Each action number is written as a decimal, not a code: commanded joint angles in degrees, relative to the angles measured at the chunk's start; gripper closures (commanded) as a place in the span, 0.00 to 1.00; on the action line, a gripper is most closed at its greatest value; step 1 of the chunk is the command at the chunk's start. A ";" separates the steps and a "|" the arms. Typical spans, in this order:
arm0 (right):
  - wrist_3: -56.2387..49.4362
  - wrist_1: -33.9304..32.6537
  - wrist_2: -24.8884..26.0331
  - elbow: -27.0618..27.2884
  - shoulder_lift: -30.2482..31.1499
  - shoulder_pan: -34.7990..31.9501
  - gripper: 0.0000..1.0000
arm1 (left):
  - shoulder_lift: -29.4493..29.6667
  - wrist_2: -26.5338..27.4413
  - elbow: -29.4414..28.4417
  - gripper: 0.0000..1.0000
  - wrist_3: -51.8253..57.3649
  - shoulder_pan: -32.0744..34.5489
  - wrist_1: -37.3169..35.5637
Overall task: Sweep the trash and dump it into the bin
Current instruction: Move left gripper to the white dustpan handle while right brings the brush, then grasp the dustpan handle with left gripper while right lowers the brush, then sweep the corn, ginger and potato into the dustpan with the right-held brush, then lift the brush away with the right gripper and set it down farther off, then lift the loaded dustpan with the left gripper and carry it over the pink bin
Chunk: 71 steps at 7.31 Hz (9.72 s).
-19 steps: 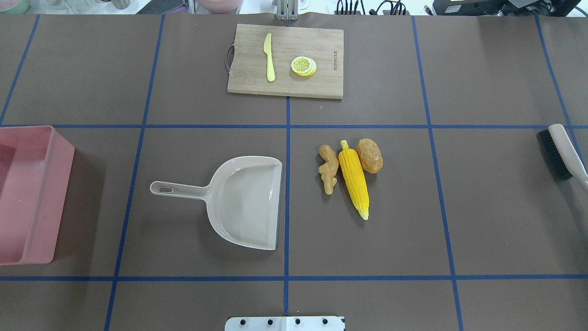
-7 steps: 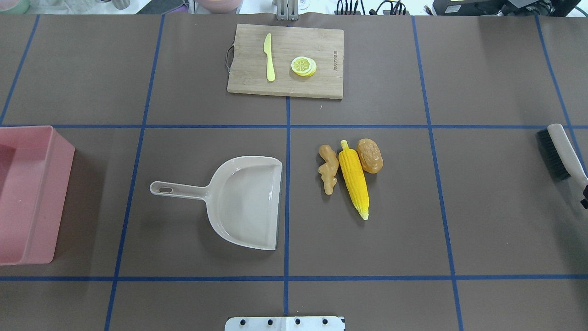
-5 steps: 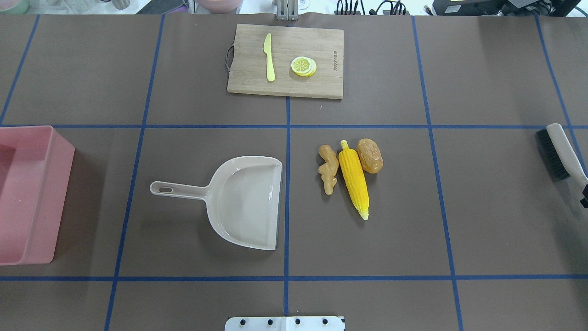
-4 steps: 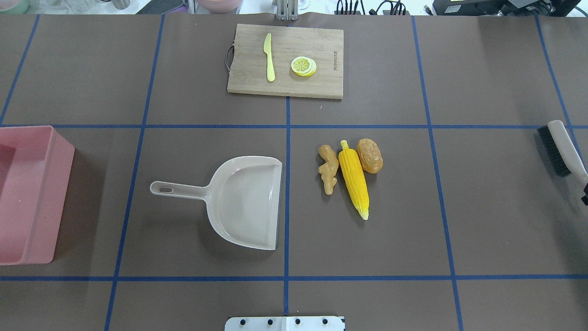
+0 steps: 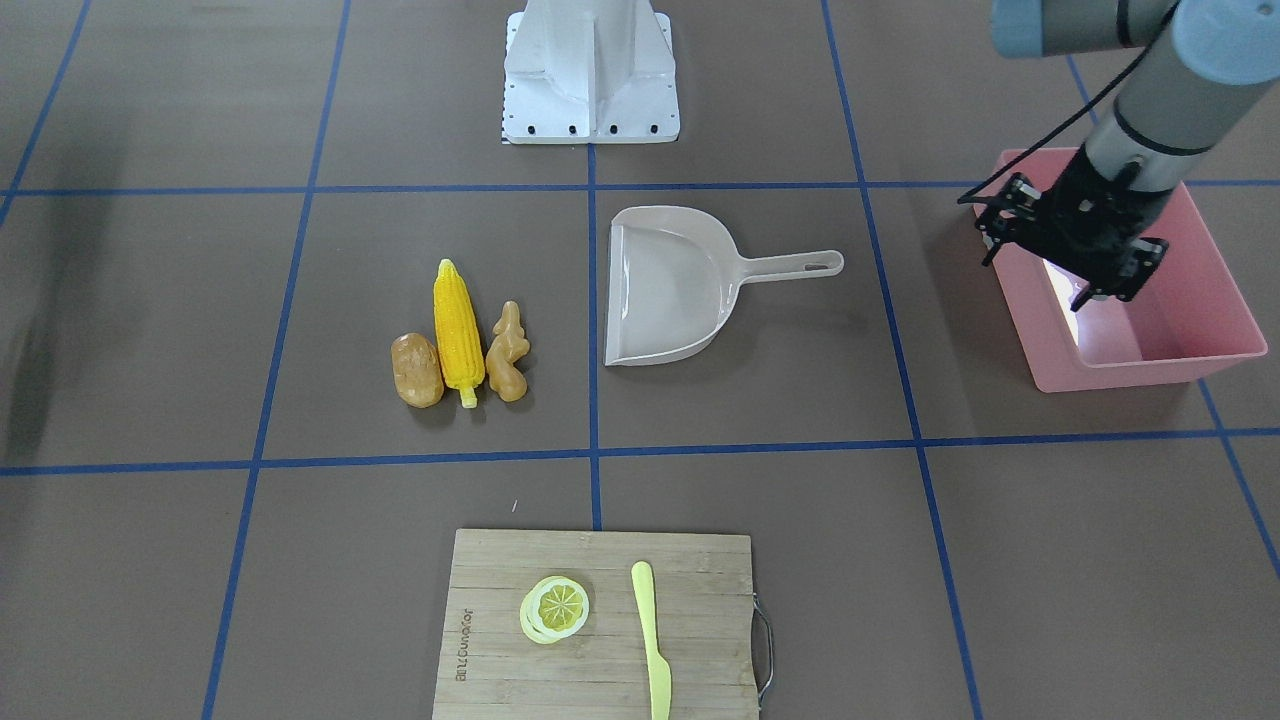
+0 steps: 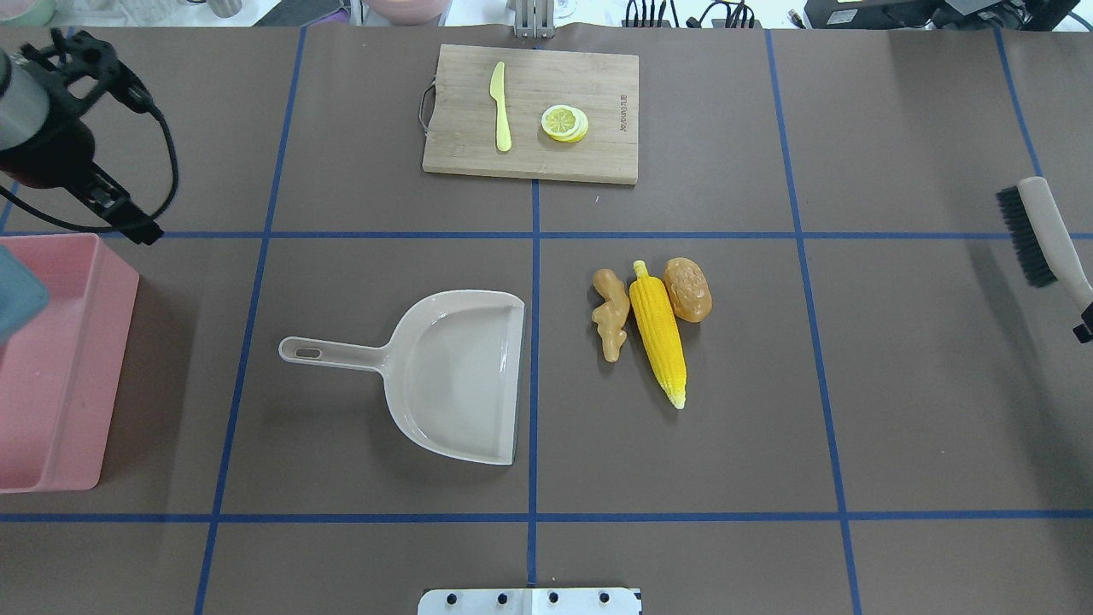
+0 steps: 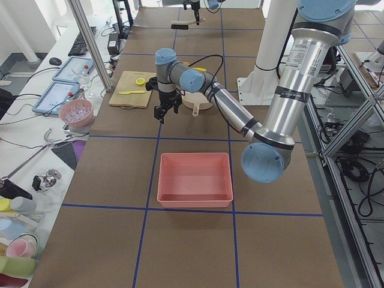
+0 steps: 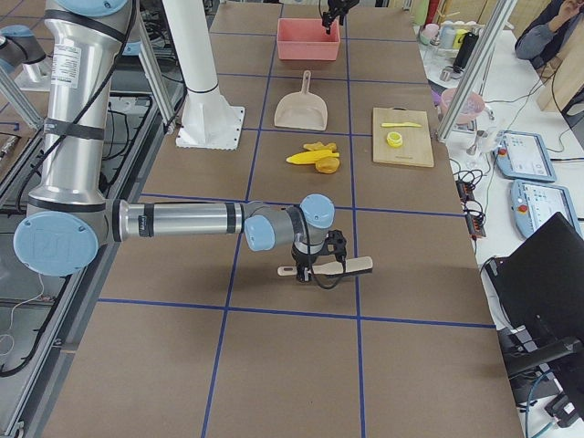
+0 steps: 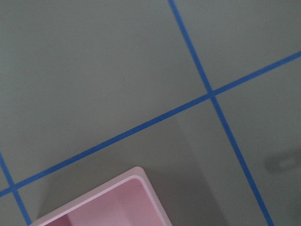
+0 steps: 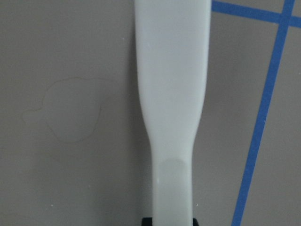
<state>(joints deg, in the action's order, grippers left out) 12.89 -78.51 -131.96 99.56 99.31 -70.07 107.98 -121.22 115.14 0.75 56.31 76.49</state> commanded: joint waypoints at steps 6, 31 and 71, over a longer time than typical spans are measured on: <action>1.43 0.11 -14.36 4.56 0.02 -5.78 1.00 | 3.29 8.37 -0.42 0.01 14.01 -17.63 7.16; 55.22 33.07 -6.47 -3.76 -19.22 30.08 1.00 | 18.93 10.83 -13.54 1.00 14.81 -23.34 2.43; 13.57 -8.24 -0.23 0.90 -5.53 10.04 0.81 | 1.29 17.07 -14.62 1.00 -9.88 -23.45 75.20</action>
<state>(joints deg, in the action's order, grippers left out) 26.40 -86.65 -132.21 100.50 93.90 -60.53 111.75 -104.62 98.31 -8.71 32.00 149.85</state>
